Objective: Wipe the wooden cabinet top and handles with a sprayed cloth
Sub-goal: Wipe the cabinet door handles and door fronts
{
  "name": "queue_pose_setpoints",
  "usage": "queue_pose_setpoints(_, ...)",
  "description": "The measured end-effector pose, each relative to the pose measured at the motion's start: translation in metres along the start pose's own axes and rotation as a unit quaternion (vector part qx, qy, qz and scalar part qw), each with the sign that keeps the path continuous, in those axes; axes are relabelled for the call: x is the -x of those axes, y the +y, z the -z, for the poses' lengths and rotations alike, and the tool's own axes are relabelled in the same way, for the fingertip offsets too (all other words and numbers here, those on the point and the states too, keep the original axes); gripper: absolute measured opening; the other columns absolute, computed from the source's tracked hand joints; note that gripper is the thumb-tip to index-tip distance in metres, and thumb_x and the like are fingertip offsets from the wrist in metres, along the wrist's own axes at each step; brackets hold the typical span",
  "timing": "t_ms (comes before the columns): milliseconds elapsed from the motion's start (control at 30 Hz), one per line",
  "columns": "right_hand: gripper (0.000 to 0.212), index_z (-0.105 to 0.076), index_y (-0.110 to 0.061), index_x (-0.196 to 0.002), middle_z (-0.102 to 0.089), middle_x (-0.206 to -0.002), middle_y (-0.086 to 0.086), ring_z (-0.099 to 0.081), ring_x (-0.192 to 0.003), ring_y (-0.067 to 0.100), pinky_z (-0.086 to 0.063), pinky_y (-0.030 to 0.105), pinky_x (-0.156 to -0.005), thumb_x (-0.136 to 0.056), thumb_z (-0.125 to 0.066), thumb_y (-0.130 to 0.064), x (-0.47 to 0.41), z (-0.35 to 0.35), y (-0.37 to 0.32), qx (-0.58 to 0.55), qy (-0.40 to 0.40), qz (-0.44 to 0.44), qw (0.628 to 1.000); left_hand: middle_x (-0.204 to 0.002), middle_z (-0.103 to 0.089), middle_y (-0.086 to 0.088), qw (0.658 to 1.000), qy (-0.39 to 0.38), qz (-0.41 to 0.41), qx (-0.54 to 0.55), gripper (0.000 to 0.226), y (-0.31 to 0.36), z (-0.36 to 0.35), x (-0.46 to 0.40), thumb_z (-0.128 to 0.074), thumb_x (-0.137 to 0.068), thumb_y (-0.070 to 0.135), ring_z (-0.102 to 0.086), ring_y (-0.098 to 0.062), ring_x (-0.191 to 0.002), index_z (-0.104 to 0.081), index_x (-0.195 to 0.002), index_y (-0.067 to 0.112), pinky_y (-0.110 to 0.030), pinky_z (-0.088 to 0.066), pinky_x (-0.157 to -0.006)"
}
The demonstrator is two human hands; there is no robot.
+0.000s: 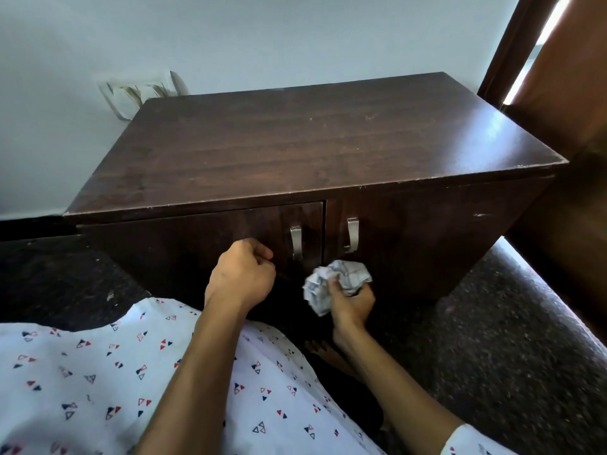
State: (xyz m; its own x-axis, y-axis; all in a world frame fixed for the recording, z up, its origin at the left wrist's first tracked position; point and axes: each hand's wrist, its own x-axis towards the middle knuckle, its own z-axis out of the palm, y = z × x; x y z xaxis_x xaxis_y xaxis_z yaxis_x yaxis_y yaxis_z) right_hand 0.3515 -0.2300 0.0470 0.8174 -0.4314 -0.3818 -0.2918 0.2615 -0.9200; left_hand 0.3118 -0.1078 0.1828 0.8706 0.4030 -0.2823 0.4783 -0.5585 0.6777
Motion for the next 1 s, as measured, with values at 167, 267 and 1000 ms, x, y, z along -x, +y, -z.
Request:
queue_pose_setpoints(167, 0.022, -0.063, -0.004, -0.097, -0.065, -0.099, 0.01, -0.065, -0.091, 0.023, -0.052, 0.029, -0.078, -0.077, -0.073, 0.0, 0.033, -0.035, 0.0, 0.002, -0.08, -0.078, 0.994, -0.099, -0.07, -0.005, 1.0, 0.006, 0.007, -0.004, 0.024, 0.0, -0.001, 0.001, -0.048, -0.08, 0.007, -0.064, -0.027, -0.09, -0.058, -0.083, 0.028, -0.036, -0.053, -0.078)
queue_pose_setpoints(267, 0.02, -0.062, -0.009, -0.079, -0.067, -0.091, 0.012, -0.064, -0.079, 0.019, -0.053, 0.027, -0.07, -0.075, -0.071, 0.009, 0.05, -0.049, 0.0, 0.005, -0.183, -0.072, 0.98, -0.097, -0.07, -0.006, 1.0, 0.008, 0.007, 0.006, 0.025, 0.002, -0.001, 0.001, -0.049, -0.08, 0.006, -0.064, -0.027, -0.09, -0.055, -0.074, 0.029, -0.04, -0.055, -0.081)
queue_pose_setpoints(1000, 0.027, -0.063, -0.006, -0.105, -0.067, -0.103, 0.011, -0.066, -0.089, 0.025, -0.054, 0.036, -0.082, -0.08, -0.072, -0.004, 0.019, -0.018, -0.011, -0.035, 0.027, -0.138, 0.989, -0.104, -0.067, -0.007, 0.999, 0.03, 0.038, -0.019, 0.017, 0.007, 0.001, 0.008, -0.055, -0.082, 0.013, -0.063, -0.03, -0.094, -0.063, -0.09, 0.025, -0.039, -0.053, -0.083)
